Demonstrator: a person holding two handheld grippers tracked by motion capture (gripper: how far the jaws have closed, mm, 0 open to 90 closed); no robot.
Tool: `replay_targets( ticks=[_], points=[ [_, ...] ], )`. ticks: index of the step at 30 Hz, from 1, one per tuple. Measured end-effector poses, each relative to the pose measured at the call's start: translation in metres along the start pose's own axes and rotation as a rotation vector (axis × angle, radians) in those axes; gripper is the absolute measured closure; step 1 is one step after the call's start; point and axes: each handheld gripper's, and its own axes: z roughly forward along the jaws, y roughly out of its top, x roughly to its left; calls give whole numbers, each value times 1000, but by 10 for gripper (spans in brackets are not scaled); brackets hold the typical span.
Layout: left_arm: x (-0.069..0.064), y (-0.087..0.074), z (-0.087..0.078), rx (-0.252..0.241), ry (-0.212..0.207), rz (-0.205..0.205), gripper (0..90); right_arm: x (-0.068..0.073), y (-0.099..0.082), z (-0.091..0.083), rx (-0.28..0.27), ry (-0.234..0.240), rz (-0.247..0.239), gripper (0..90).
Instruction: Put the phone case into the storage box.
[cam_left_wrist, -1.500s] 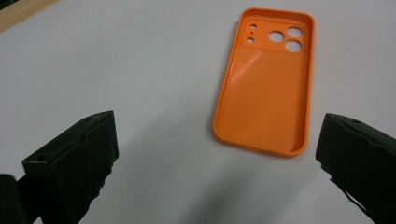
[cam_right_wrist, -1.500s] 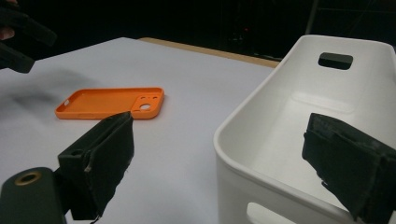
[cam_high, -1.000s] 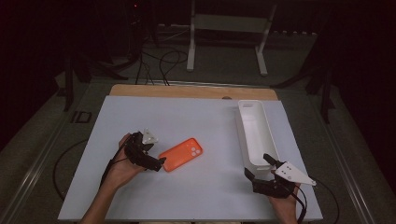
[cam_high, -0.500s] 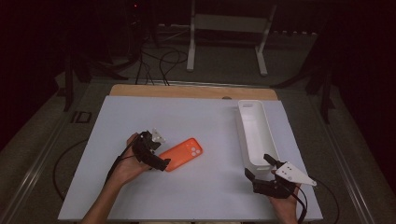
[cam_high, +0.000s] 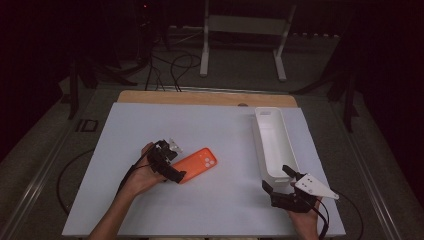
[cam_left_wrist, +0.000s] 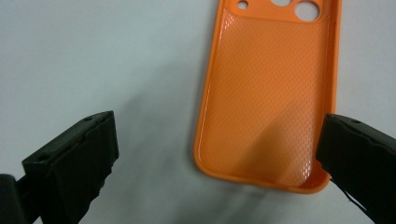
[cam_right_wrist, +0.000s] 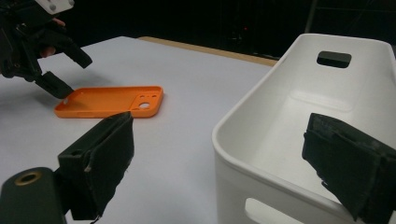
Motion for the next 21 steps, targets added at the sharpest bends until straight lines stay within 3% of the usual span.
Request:
replay_targets(
  ticks=[21],
  points=[
    [-9, 12, 14, 47, -30, 26, 1, 0, 0, 1, 2, 1, -2, 90]
  ],
)
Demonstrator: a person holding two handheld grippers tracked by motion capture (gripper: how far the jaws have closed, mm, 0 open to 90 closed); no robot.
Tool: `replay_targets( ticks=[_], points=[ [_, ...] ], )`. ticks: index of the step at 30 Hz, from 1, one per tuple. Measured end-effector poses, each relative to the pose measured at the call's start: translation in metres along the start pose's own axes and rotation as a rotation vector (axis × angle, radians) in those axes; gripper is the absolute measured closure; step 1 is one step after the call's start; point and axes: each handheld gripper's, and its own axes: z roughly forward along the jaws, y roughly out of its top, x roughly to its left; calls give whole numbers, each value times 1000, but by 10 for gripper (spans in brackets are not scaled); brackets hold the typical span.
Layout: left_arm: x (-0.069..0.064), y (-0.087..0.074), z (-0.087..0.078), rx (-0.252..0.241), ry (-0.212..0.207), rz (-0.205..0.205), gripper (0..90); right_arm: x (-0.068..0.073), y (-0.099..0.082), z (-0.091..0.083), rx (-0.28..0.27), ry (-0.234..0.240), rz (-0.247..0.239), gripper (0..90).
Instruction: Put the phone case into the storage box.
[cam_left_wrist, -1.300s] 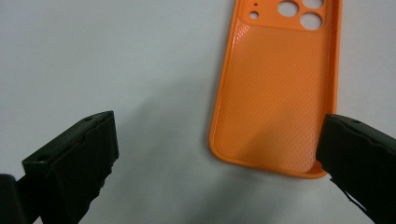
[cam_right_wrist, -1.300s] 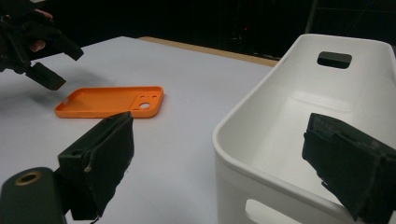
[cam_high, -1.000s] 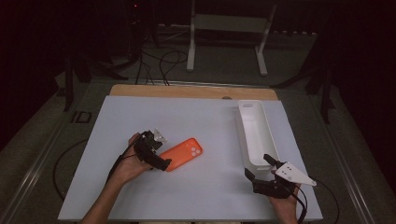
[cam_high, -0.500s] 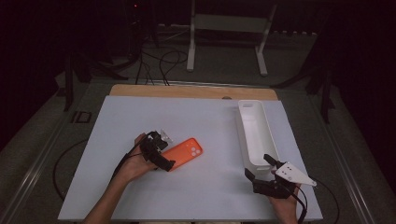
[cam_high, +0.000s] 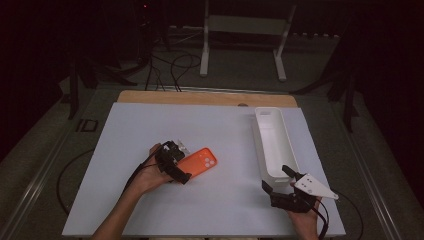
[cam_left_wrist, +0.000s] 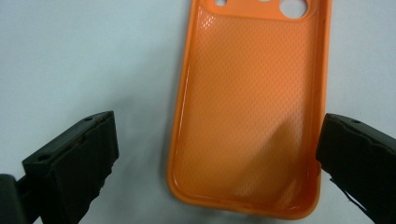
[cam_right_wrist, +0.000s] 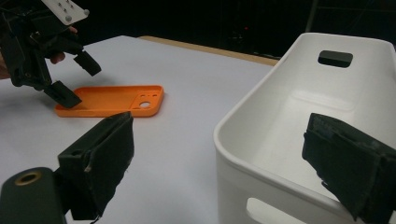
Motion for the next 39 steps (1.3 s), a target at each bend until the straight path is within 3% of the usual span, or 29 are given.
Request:
replay_targets(
  ticks=[19, 31, 39],
  points=[
    [-6, 3, 10, 70, -39, 14, 2, 0, 0, -1, -2, -3, -2, 90],
    [-5, 2, 14, 87, -78, 9, 18, -1, 0, -1, -1, -4, -1, 90],
    [-5, 2, 15, 87, -81, 11, 25, 0, 0, -1, 2, -7, 1, 90]
  ],
)
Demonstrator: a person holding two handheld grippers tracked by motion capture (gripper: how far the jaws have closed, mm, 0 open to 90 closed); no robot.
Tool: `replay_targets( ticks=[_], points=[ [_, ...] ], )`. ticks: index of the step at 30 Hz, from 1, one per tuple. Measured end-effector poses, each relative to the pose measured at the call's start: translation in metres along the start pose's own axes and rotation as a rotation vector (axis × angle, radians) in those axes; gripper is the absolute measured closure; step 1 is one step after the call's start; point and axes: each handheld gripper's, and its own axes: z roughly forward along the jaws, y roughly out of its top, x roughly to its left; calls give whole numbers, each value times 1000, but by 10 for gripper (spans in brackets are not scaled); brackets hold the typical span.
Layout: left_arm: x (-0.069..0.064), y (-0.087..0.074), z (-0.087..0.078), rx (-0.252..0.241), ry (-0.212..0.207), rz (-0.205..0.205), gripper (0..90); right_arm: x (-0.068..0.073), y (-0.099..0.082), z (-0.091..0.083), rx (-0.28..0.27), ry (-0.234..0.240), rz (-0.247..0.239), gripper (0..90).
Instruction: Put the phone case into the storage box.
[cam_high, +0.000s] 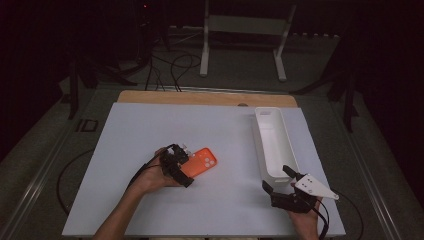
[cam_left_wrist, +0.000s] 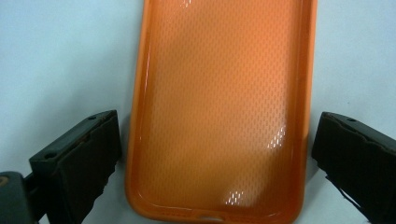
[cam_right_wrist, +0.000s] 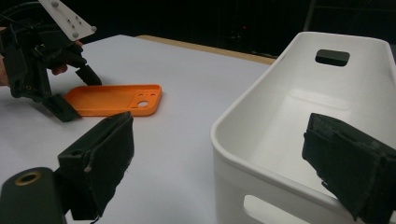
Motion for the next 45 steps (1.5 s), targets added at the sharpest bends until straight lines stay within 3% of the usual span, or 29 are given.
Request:
replay_targets(
  ticks=[11, 30, 45],
  points=[
    [2, 0, -5, 8, -6, 11, 155, 0, 0, 1, 2, 2, -5, 90],
    [0, 1, -6, 10, 5, 22, 164, 0, 0, 1, 4, 0, -1, 91],
    [-4, 0, -22, -76, 54, 26, 164, 0, 0, 1, 2, 2, 6, 90]
  ],
)
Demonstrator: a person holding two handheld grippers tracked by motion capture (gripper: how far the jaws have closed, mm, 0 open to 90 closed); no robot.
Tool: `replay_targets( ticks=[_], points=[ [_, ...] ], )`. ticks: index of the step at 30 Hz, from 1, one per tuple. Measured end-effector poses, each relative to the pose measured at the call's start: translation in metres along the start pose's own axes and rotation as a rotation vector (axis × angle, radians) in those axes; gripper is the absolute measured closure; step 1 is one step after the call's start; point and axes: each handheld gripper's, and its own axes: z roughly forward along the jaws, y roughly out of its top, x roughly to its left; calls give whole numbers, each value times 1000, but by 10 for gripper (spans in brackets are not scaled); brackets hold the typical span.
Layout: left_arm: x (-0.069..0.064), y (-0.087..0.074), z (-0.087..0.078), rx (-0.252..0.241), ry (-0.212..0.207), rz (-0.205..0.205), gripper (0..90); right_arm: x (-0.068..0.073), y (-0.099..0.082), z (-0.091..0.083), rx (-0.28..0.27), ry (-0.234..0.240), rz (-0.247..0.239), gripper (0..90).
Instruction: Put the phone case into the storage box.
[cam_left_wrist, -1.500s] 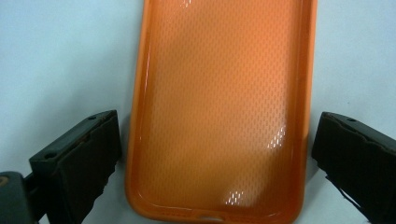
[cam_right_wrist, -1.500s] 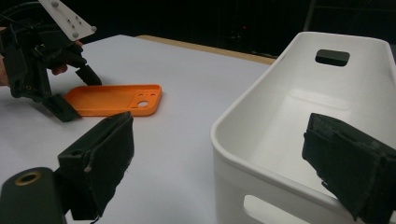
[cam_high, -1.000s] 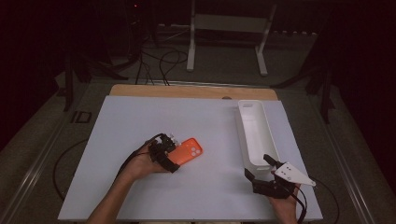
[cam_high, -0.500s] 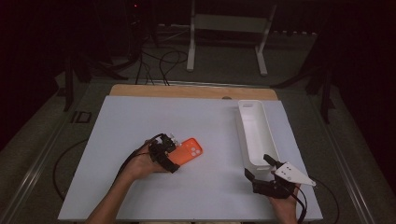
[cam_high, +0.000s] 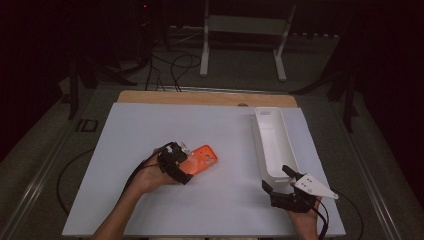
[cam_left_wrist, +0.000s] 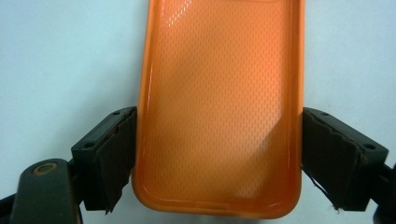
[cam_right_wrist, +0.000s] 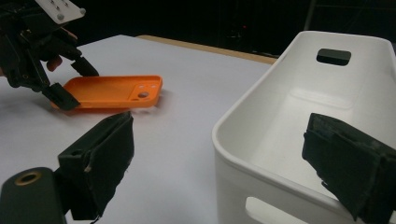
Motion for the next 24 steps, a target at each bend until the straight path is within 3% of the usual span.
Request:
replay_targets(
  ticks=[14, 24],
  points=[
    [-3, 1, -13, -58, 33, -2, 164, 0, 2, 1, -5, 11, 3, 90],
    [-5, 1, -27, -137, 61, -18, 164, -6, 9, 3, 5, 65, 79, 89]
  ],
)
